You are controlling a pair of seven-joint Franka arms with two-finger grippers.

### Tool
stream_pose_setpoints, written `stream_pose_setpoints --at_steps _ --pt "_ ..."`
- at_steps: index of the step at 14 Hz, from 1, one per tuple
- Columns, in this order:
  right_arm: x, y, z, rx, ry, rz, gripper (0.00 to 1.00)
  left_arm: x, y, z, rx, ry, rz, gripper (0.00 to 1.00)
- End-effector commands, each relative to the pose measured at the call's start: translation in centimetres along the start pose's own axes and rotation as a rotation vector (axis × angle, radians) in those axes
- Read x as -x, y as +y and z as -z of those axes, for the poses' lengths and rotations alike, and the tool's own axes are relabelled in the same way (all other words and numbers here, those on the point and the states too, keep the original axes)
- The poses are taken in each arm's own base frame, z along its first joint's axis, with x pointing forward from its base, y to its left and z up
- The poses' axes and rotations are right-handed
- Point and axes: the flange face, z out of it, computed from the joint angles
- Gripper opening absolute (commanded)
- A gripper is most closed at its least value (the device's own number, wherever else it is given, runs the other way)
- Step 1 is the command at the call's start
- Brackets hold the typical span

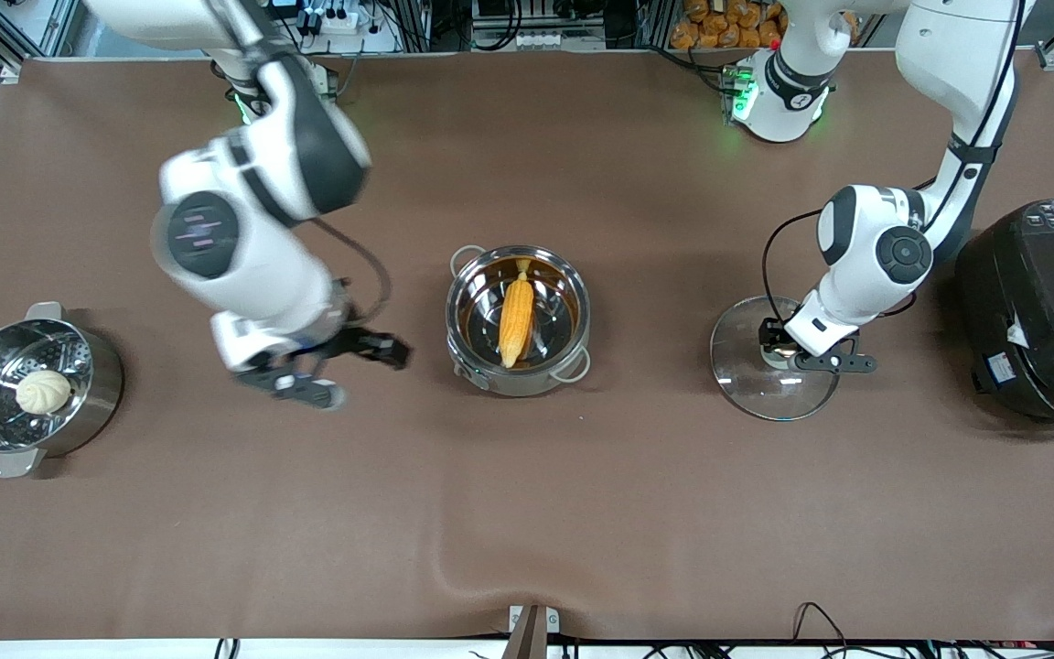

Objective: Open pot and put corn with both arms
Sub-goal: 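Release the corn and lid, raising both grippers away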

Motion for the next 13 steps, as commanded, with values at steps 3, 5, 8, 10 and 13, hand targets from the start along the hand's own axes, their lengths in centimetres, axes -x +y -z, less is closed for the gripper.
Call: stream_pose_setpoints --at_steps 3,5,8,10,13 --pt "-0.8 11.0 6.3 0.035 -0.071 0.194 1.00 -1.6 0.2 5.8 0.015 0.072 -0.020 1.00" --pt "0.6 14.1 9.7 0.027 -0.039 0.169 1.00 -3.3 0.2 11.6 0.018 0.053 -0.019 1.00" --pt "4.3 20.2 13.6 -0.004 0.001 0.128 1.00 -6.1 0.3 22.0 0.020 -0.013 -0.022 1.00" --pt "5.4 23.0 15.6 -0.016 0.010 0.145 1.00 -7.4 -0.8 28.4 0.016 -0.039 -0.008 1.00" --pt "6.2 28.5 18.7 -0.028 0.037 0.209 1.00 -7.3 -1.5 33.7 0.012 -0.027 -0.008 1.00"
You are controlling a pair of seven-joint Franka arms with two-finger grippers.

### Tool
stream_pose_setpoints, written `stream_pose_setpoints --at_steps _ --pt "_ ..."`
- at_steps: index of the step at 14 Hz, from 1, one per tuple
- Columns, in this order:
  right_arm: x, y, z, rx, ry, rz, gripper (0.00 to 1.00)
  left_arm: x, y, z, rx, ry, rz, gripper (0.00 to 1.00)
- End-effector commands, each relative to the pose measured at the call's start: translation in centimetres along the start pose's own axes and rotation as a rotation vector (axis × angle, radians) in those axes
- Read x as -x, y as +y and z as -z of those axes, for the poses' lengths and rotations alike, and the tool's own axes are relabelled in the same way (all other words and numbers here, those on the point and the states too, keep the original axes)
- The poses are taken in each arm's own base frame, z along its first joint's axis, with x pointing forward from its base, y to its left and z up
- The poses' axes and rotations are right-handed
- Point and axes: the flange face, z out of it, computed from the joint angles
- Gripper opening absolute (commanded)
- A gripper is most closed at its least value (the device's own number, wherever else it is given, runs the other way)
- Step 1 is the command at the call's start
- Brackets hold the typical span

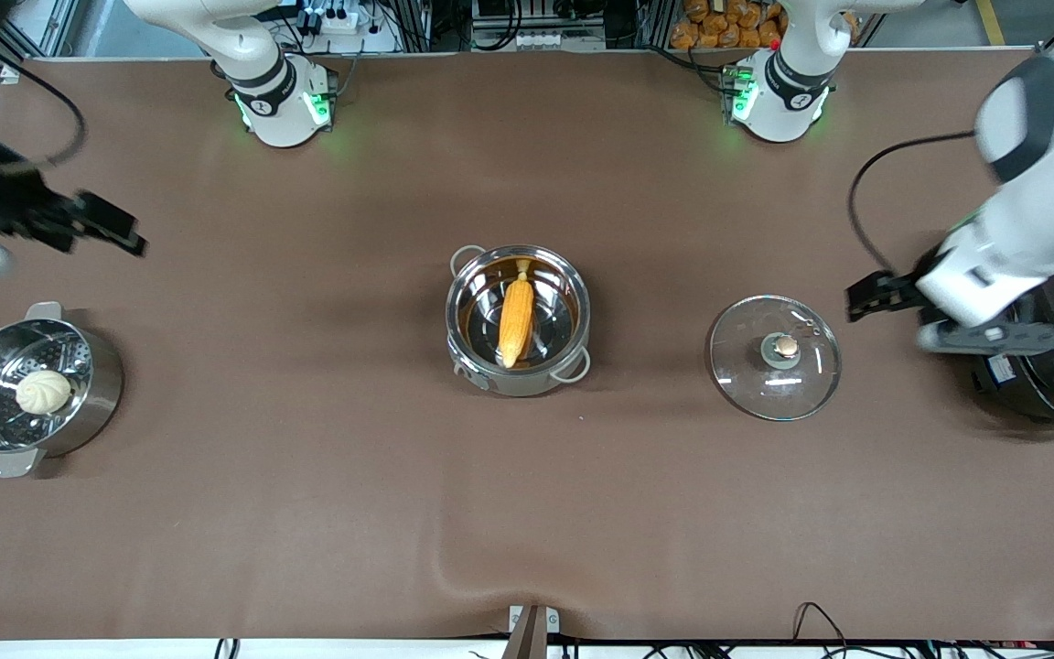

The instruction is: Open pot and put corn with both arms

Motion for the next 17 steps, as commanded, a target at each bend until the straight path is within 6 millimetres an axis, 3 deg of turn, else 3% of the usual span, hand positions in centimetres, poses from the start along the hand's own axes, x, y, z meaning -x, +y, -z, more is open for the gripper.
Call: stream_pose_setpoints --at_steps 1,3,5,7,15,17 --pt "2.4 3.5 1.6 -0.001 0.004 0.028 1.00 -0.5 -1.0 3.0 0.008 -0.023 -0.024 1.00" --pt "3.2 3.7 2.0 0.020 -0.042 0.023 1.00 0.2 -1.5 5.9 0.006 -0.047 -0.026 1.00" --pt "3.7 4.1 2.0 0.084 -0.075 0.020 1.00 0.7 -3.4 7.0 0.007 -0.076 0.001 1.00" --pt "3.7 4.0 2.0 0.120 -0.077 0.035 1.00 2.1 -3.6 8.8 0.006 -0.073 0.006 1.00" --pt "2.6 2.8 2.3 0.120 -0.027 0.101 1.00 3.1 -3.9 10.1 -0.002 -0.062 0.024 1.00" --pt "2.3 2.8 2.4 0.117 -0.007 0.102 1.00 4.1 -3.1 10.9 -0.026 -0.069 0.012 1.00"
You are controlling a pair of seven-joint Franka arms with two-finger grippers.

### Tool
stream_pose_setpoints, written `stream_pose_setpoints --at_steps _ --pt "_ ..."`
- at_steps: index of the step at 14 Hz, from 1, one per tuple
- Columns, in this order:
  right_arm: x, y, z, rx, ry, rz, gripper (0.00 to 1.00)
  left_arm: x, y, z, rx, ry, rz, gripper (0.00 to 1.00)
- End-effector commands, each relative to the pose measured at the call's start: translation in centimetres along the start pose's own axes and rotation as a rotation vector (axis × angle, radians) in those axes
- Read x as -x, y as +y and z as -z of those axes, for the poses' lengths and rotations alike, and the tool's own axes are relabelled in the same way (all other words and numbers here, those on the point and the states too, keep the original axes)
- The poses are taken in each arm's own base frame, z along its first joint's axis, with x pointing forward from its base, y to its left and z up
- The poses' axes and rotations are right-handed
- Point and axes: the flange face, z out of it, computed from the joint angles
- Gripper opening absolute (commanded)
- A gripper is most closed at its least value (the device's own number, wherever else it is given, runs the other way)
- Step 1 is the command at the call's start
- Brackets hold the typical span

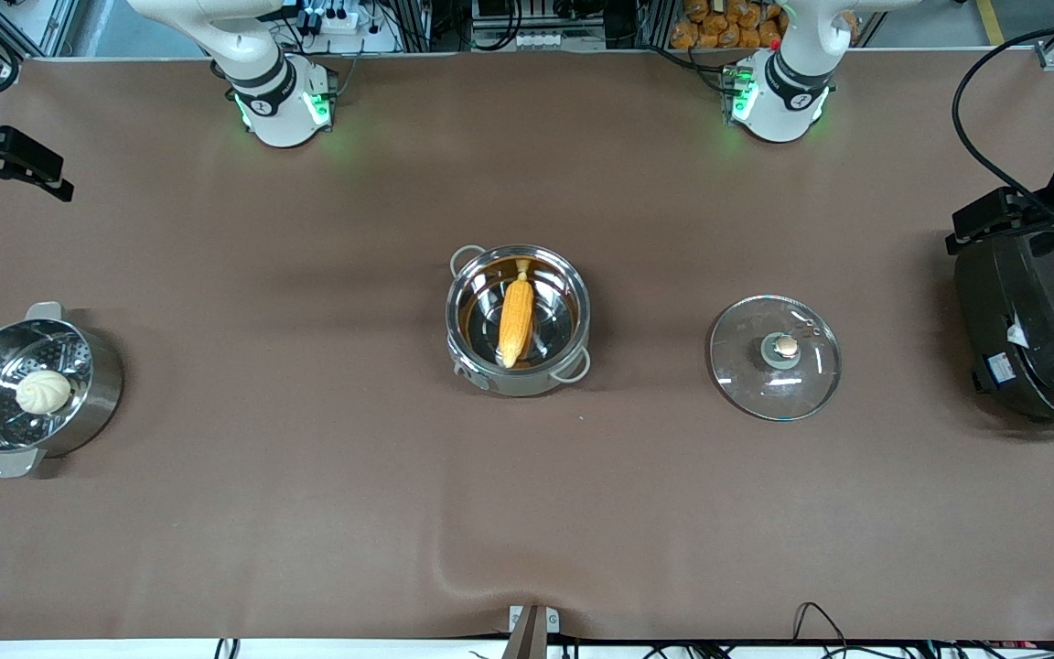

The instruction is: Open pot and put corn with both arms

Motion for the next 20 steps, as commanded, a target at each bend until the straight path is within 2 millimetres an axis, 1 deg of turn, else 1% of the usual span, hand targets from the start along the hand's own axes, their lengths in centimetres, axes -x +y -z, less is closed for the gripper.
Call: stream_pose_setpoints --at_steps 1,3,6,7,10,13,15,20 --pt "-0.3 -0.3 0.2 0.010 0.020 0.013 1.00 2.1 0.5 1.6 -0.026 -0.014 0.000 1.00" --pt "-0.3 -0.9 0.3 0.009 0.023 0.026 1.00 2.2 0.7 1.5 -0.026 -0.012 0.003 1.00" --pt "-0.7 -1.6 0.3 0.010 0.042 0.036 1.00 3.4 0.5 0.7 -0.029 0.026 0.006 1.00" --pt "-0.9 -1.5 0.3 0.012 0.043 0.036 1.00 3.7 0.6 0.7 -0.030 0.037 0.002 1.00" --pt "-0.8 -0.8 0.0 0.015 0.028 0.024 1.00 3.6 0.8 1.0 -0.081 0.044 -0.008 1.00" --pt "-0.7 -0.6 -0.1 0.019 0.023 0.020 1.00 3.2 0.9 1.3 -0.082 0.051 -0.011 1.00" --pt "-0.7 0.1 0.0 0.018 0.026 0.006 1.00 3.2 1.1 1.4 -0.082 0.051 -0.016 1.00" --pt "-0.8 0.3 0.1 0.020 0.033 0.003 1.00 3.4 1.1 1.3 -0.079 0.039 -0.022 1.00"
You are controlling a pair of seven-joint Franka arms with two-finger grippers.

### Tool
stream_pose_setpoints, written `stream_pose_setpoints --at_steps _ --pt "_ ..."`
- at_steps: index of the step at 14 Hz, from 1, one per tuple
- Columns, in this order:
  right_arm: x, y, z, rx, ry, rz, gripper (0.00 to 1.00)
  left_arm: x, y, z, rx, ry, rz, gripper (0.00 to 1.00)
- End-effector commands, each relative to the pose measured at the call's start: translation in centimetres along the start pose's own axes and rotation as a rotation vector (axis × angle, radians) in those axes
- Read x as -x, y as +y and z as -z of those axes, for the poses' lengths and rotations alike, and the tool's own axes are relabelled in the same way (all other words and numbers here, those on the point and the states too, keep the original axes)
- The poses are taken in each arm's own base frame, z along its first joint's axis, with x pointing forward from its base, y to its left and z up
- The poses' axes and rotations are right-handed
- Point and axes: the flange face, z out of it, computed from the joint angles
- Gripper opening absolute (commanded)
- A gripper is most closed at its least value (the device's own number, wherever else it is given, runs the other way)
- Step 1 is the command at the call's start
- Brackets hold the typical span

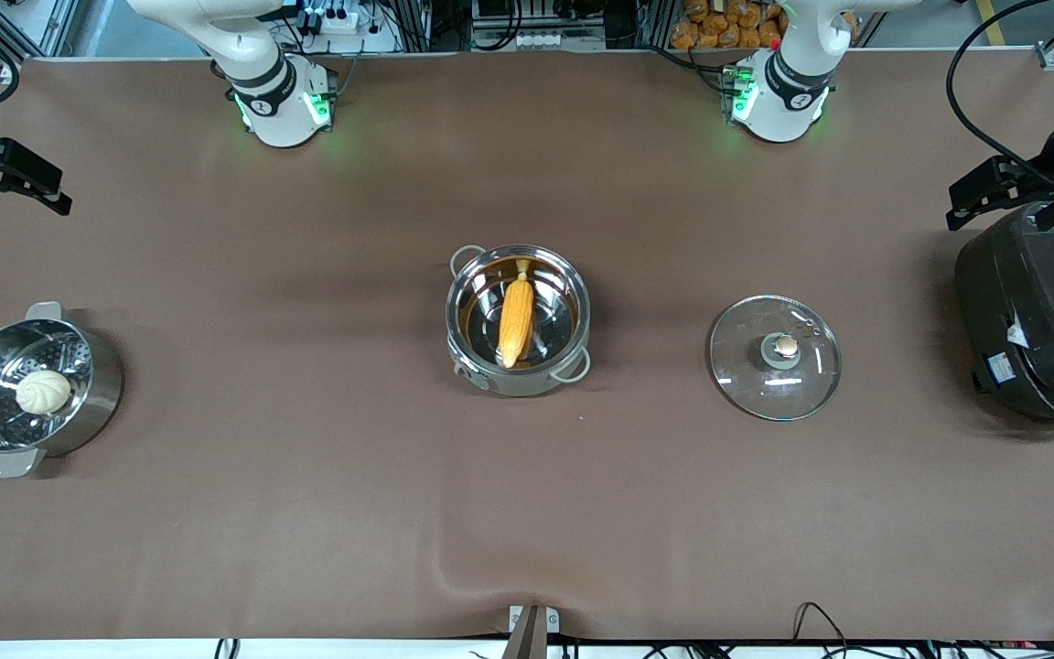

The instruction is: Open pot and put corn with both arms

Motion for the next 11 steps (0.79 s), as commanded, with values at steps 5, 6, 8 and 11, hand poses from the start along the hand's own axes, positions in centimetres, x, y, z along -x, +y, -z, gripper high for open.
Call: stream_pose_setpoints --at_steps 5,6,8,11 --pt "-0.14 0.16 0.21 -0.002 0.008 -0.002 1.00 0.60 0.22 1.29 -0.017 0.008 -0.008 1.00" --pt "-0.14 0.16 0.21 -0.002 0.008 -0.002 1.00 0.60 0.20 1.29 -0.018 0.008 -0.007 1.00" --pt "-0.20 0.23 0.14 -0.002 0.008 -0.002 1.00 0.60 0.17 1.29 -0.021 0.008 -0.007 1.00" --pt "-0.20 0.17 0.14 -0.001 0.008 -0.001 1.00 0.65 0.24 1.37 -0.015 0.010 -0.005 1.00"
